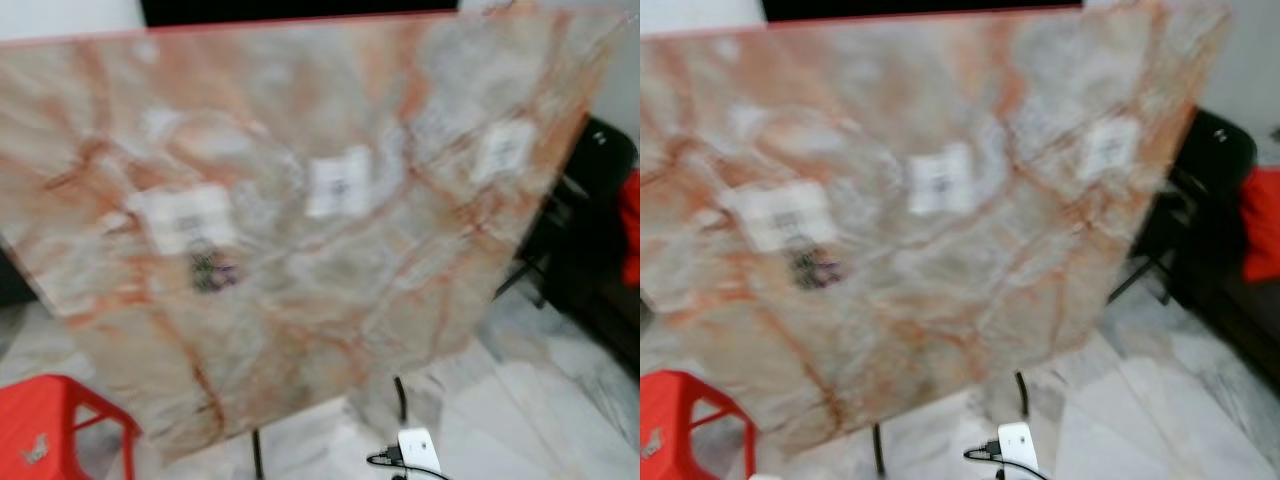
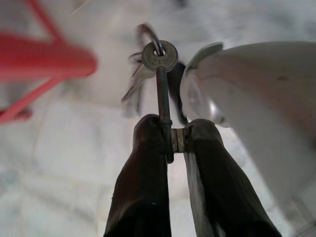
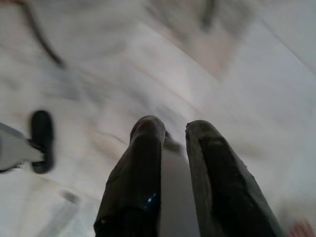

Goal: Hang keys on a hook

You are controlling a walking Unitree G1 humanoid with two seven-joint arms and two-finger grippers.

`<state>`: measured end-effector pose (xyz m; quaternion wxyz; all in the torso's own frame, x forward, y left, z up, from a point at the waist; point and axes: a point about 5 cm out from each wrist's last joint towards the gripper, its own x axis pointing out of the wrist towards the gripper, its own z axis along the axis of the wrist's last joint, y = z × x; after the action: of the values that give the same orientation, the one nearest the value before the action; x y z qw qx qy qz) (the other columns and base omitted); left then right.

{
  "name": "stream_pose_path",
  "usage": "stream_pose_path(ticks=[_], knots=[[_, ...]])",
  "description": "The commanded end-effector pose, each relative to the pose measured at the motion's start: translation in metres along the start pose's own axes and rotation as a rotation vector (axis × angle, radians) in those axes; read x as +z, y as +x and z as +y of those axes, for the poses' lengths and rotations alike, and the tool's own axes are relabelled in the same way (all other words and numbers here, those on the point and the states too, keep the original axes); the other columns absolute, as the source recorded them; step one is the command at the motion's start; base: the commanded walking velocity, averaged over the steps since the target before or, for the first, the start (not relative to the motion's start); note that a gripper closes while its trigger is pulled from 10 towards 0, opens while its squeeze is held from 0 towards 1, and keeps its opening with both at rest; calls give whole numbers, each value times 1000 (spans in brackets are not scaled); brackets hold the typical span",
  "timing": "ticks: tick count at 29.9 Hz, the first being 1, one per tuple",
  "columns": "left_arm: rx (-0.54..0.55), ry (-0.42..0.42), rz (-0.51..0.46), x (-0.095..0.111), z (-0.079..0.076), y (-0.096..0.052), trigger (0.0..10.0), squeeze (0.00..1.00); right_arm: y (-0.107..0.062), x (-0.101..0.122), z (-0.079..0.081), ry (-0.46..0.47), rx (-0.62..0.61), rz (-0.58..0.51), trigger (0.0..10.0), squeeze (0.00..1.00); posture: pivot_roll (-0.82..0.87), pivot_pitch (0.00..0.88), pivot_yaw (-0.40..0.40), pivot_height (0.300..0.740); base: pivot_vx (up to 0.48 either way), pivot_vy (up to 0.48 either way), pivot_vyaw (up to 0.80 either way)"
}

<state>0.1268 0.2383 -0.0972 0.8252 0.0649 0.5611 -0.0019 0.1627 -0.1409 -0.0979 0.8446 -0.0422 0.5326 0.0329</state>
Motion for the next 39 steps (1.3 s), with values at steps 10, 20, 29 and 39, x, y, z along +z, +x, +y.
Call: stream_pose_path(ticks=[10,20,29,39], knots=[[21,82,-92,22,14,-2,10000,0,0,1,3,10,5,8,10000,0,83,0,-34,728,0,0,-784],[21,164,-196,28,19,-5,10000,0,0,2,5,7,13,6,10000,0,86,0,-30,728,0,0,-776],[-5,112,-604,105,35,-26,10000,0,0,2,5,12,18,-10,10000,0,88,0,-29,728,0,0,-85],[-15,125,-1078,197,38,-114,10000,0,0,4,3,16,1,-21,10000,0,93,0,-34,728,0,0,0]])
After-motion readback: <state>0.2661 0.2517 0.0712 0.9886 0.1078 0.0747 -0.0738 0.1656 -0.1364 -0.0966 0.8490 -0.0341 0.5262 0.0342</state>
